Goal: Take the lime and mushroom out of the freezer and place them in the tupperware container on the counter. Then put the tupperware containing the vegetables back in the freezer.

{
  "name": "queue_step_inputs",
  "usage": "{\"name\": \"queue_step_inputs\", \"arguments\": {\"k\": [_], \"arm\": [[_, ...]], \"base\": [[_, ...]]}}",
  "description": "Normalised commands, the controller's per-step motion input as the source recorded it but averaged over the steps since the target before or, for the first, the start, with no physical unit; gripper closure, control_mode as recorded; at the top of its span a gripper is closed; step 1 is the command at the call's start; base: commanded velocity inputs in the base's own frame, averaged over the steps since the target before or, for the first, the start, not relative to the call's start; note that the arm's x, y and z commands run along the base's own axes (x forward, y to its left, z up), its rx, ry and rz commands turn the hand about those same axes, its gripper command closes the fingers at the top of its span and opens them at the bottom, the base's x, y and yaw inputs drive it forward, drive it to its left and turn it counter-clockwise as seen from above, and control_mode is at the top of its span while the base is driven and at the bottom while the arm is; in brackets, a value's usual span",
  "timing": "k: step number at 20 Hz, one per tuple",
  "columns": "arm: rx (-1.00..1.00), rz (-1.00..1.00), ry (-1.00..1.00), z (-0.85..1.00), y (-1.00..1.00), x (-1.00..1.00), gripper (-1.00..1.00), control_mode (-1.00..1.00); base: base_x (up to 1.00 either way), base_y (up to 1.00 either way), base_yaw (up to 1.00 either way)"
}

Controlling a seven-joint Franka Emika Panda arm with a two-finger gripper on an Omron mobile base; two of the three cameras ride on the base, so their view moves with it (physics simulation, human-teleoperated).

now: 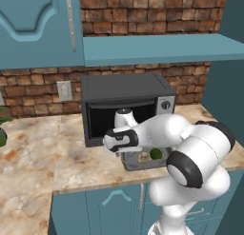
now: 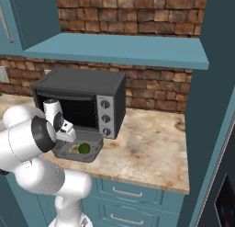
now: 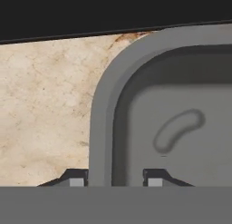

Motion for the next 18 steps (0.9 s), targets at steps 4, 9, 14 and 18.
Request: {"name": "queue_step_inputs", "arguments": {"k": [4,9,14,18], "arm": [[0.0,0.0,0.0,0.0,-0.01,0.0,1.0,-1.0],[0.02,0.04,-0.04,0.53,-0.02,-0.65,1.0,-1.0],[0.0,0.14,-0.07,0.97,-0.12,-0.86,1.0,-1.0],[0.0,0.2,-0.16,1.0,-0.32,-0.99,1.0,-1.0]], "base": [[0.0,0.0,0.0],[0.0,0.0,0.0],[0.0,0.0,0.0],[0.0,0.0,0.0]]}}
